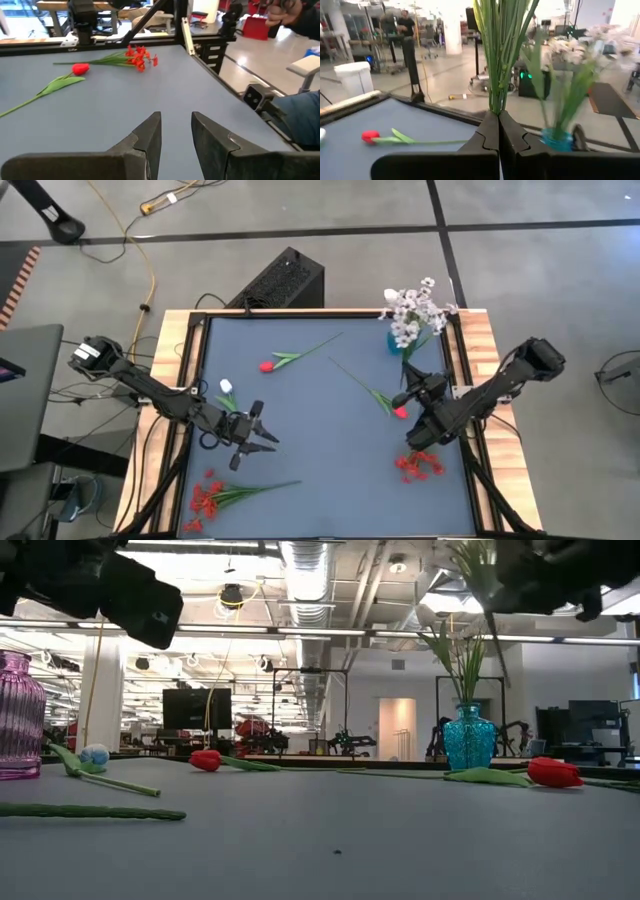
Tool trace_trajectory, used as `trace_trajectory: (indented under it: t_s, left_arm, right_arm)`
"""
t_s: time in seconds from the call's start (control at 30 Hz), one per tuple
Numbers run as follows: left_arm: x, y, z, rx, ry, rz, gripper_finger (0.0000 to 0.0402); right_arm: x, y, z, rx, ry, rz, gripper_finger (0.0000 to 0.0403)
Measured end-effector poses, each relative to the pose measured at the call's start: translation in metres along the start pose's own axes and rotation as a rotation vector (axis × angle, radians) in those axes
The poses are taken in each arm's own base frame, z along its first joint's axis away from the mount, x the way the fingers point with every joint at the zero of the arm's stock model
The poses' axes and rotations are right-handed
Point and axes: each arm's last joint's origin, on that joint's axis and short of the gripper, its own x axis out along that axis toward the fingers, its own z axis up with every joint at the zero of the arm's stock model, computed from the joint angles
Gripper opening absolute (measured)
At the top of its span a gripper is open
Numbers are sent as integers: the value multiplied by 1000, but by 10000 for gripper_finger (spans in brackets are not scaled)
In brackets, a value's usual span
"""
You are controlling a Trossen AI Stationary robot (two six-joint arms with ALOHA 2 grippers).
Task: Sort flowers into vase by color
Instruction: Put the white flowers into the blue vase
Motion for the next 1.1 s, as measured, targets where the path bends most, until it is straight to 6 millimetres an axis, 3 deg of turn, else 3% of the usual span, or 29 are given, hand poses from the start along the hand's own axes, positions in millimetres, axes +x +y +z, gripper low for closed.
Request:
trace_trajectory:
  t_s: [0.13,0.27,0.47,0.67,0.87,0.97,1.1]
  left_arm:
    - [0,2,-1,2,10,29,96]
    - [1,6,1,31,-3,49,96]
    - [2,20,3,62,-16,109,96]
    - [2,35,4,65,-16,129,96]
    - [1,46,8,59,-57,128,96]
    - [1,49,9,42,-62,129,96]
    - [1,49,9,30,-61,130,96]
  right_arm:
    - [-6,-17,6,-18,75,3,17]
    - [-13,-26,13,-72,260,15,17]
    - [-30,-18,24,-33,556,334,17]
    - [-27,4,27,13,352,606,17]
    - [16,13,8,131,141,864,17]
    - [33,7,11,47,22,800,17]
    - [39,-4,19,-118,-78,585,17]
